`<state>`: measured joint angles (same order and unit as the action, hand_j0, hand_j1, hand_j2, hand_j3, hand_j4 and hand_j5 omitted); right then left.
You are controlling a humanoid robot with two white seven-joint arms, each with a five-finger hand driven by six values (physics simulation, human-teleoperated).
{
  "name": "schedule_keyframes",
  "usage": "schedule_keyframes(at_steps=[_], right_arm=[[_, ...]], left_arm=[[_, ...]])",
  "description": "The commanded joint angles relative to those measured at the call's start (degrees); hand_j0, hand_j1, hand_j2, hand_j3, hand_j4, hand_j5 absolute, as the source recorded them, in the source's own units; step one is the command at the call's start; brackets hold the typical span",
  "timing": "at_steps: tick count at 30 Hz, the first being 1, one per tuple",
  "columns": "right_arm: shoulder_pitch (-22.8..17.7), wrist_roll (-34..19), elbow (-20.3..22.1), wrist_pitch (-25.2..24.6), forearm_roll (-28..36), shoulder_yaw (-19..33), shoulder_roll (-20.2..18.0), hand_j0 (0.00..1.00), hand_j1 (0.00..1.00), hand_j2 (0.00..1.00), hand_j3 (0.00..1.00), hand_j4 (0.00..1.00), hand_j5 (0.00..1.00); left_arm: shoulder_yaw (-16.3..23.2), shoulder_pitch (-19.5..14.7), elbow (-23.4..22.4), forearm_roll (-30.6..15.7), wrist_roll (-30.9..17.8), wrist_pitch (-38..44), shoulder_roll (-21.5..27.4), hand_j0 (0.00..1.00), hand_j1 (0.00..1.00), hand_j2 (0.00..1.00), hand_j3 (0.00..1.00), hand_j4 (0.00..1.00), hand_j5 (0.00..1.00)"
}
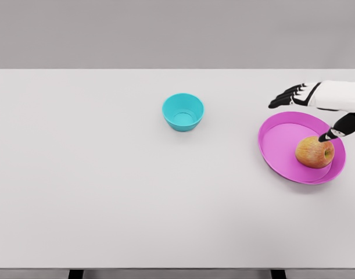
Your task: Put the apple from the pink plate into the blue bowl with your right arm
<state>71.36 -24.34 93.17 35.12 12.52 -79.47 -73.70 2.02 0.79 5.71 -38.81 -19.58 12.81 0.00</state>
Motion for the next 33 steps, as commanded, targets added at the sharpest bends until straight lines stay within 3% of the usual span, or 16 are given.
schedule_keyframes(at_steps=[1,8,10,16,24,29,33], right_arm=[[0.10,-1.23,0.00,-0.12,-0.13,-0.16,-0.13,1.00,1.00,1.00,1.00,1.00,1.00],[-0.17,-1.41,-1.06,-0.12,-3.21,-2.71,-1.45,1.00,1.00,1.00,1.00,1.00,1.00],[-0.34,-1.67,-1.14,-0.12,-3.38,-3.50,-3.38,1.00,1.00,1.00,1.00,1.00,1.00],[-0.34,-1.58,-1.67,-0.12,-3.47,-6.49,-2.86,1.00,1.00,1.00,1.00,1.00,1.00],[-0.61,-0.97,-8.26,-0.12,-6.28,-7.28,-3.21,1.00,1.00,1.00,1.00,1.00,1.00],[-0.34,-0.88,-7.91,-0.12,-6.28,-7.19,-2.07,1.00,1.00,1.00,1.00,1.00,1.00],[-0.43,-0.79,-8.61,-0.12,-6.28,-7.54,0.92,1.00,1.00,1.00,1.00,1.00,1.00]], left_arm=[[0.00,0.00,0.00,-0.04,-0.02,0.02,0.00,1.00,1.00,1.00,1.00,1.00,1.00],[0.00,0.00,0.00,-0.04,-0.02,0.02,0.00,1.00,1.00,1.00,1.00,1.00,1.00],[0.00,0.00,0.00,-0.04,-0.02,0.10,0.00,1.00,1.00,1.00,1.00,1.00,1.00],[0.00,0.00,0.00,-0.04,-0.02,0.02,0.00,1.00,1.00,1.00,1.00,1.00,1.00],[0.00,0.00,0.00,-0.04,-0.02,0.02,0.00,1.00,1.00,1.00,1.00,1.00,1.00],[0.00,0.00,0.00,-0.04,-0.02,0.02,0.00,1.00,1.00,1.00,1.00,1.00,1.00],[0.00,0.00,0.00,-0.04,-0.02,0.02,0.00,1.00,1.00,1.00,1.00,1.00,1.00]])
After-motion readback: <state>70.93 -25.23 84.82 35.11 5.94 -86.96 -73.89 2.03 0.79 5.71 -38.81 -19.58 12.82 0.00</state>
